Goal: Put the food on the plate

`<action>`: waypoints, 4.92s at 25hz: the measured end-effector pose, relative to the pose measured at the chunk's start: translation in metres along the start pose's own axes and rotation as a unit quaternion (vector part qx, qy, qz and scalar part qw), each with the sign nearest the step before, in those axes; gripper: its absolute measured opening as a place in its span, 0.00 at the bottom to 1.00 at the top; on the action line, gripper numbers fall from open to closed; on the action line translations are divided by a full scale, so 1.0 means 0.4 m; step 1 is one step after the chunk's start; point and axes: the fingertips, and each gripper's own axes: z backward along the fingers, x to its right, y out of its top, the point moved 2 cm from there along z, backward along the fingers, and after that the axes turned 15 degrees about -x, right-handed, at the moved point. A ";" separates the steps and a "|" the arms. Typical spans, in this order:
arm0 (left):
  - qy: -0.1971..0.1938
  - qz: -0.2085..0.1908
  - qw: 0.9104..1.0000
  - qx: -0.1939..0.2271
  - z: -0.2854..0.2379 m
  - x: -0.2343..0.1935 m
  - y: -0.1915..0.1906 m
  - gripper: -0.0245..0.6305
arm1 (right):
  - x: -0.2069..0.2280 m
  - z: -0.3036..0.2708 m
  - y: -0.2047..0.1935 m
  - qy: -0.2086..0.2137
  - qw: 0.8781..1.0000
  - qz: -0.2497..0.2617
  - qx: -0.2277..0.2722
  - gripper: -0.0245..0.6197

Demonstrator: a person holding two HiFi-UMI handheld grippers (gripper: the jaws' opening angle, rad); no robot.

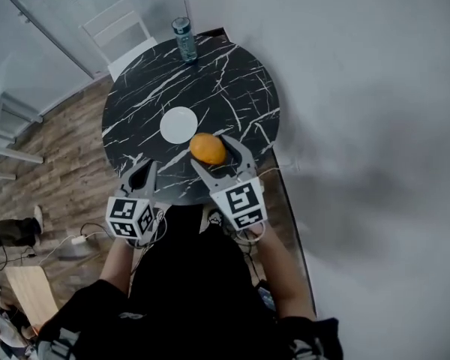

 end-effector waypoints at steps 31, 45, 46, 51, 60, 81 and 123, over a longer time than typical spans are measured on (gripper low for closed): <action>-0.039 0.100 0.991 -0.079 -0.306 -0.326 -0.092 0.04 | 0.001 -0.586 -0.055 0.082 0.975 0.033 -0.203 0.52; -0.041 0.099 0.987 -0.123 -0.431 -0.433 -0.136 0.04 | 0.009 -0.735 -0.155 0.099 0.955 0.029 -0.277 0.52; -0.042 0.099 0.986 -0.124 -0.438 -0.437 -0.138 0.04 | 0.009 -0.743 -0.163 0.100 0.954 0.026 -0.281 0.52; -0.047 0.103 0.984 -0.134 -0.464 -0.448 -0.151 0.04 | 0.016 -0.780 -0.220 0.101 0.943 0.000 -0.316 0.52; -0.047 0.105 0.982 -0.149 -0.477 -0.465 -0.175 0.04 | 0.025 -0.812 -0.290 0.096 0.928 -0.052 -0.355 0.52; -0.048 0.089 0.984 -0.149 -0.442 -0.412 -0.167 0.04 | 0.023 -0.805 -0.290 0.075 0.941 -0.074 -0.320 0.54; 0.016 0.037 0.999 0.037 -0.081 -0.152 0.040 0.04 | 0.007 -0.198 0.049 -0.105 0.989 -0.085 0.053 0.03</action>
